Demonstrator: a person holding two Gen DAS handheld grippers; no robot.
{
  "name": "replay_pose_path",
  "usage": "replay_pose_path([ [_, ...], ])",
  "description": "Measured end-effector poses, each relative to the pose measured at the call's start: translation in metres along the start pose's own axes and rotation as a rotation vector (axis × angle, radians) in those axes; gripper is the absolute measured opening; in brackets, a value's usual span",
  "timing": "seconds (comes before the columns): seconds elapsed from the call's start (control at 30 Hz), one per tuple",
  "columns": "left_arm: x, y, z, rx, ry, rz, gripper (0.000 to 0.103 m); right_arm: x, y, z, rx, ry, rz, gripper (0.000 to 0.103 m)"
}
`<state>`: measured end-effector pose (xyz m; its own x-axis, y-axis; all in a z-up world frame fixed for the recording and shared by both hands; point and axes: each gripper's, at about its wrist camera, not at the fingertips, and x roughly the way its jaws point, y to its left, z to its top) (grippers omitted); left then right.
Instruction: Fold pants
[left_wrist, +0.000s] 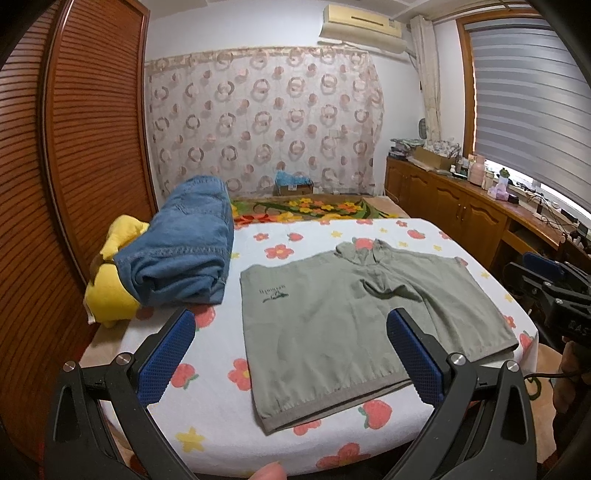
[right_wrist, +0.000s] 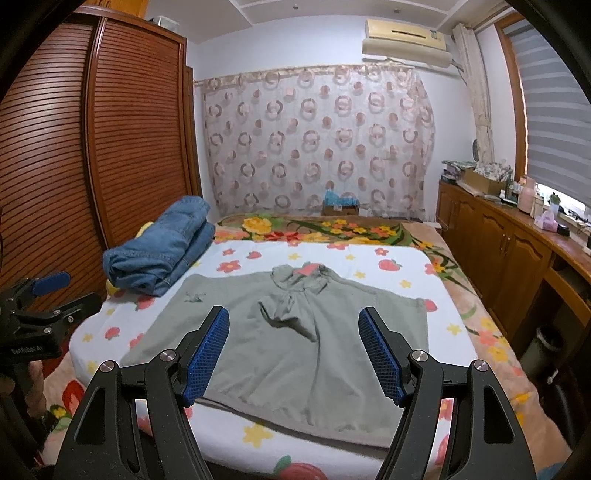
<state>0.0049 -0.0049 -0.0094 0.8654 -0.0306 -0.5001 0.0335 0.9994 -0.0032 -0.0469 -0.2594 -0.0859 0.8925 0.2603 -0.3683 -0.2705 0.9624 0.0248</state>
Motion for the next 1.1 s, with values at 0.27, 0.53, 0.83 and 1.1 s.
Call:
replay_pose_path([
  [0.27, 0.016, 0.009, -0.014, -0.01, 0.041, -0.02, 0.103, 0.013, -0.003, 0.003, -0.002, 0.055, -0.01, 0.074],
  [0.53, 0.036, 0.017, -0.03, -0.012, 0.097, -0.041, 0.103, 0.029, -0.009, -0.002, -0.021, 0.134, -0.014, 0.074],
  [0.83, 0.053, 0.031, -0.044, -0.035, 0.138, -0.063, 0.103, 0.047, -0.018, -0.012, -0.039, 0.229, -0.041, 0.074],
  [1.1, 0.066, 0.045, -0.06, -0.06, 0.184, -0.085, 0.099, 0.048, -0.024, -0.018, -0.044, 0.302, -0.05, 0.074],
])
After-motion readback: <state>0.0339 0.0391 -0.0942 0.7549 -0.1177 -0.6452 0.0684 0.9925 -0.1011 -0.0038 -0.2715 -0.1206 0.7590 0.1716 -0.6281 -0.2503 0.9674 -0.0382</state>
